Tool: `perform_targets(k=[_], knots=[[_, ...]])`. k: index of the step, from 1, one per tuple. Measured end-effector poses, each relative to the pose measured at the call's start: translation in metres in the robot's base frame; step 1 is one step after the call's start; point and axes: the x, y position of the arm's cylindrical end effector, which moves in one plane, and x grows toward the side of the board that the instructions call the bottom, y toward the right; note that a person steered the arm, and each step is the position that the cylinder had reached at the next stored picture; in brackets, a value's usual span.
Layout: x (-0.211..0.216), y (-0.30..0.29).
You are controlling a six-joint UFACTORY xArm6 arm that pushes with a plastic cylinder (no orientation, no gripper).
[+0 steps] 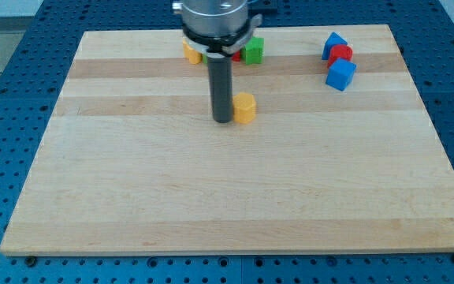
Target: Move the hexagon to the bottom of the cube
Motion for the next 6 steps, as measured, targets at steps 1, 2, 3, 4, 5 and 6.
perform_targets(k=[1,2,3,4,5,6], knots=[[-0.001,0.034],[-0.008,0.042],[-0.018,0.010],[-0.022,0.026],[-0.023,0.074],[-0.024,0.116]])
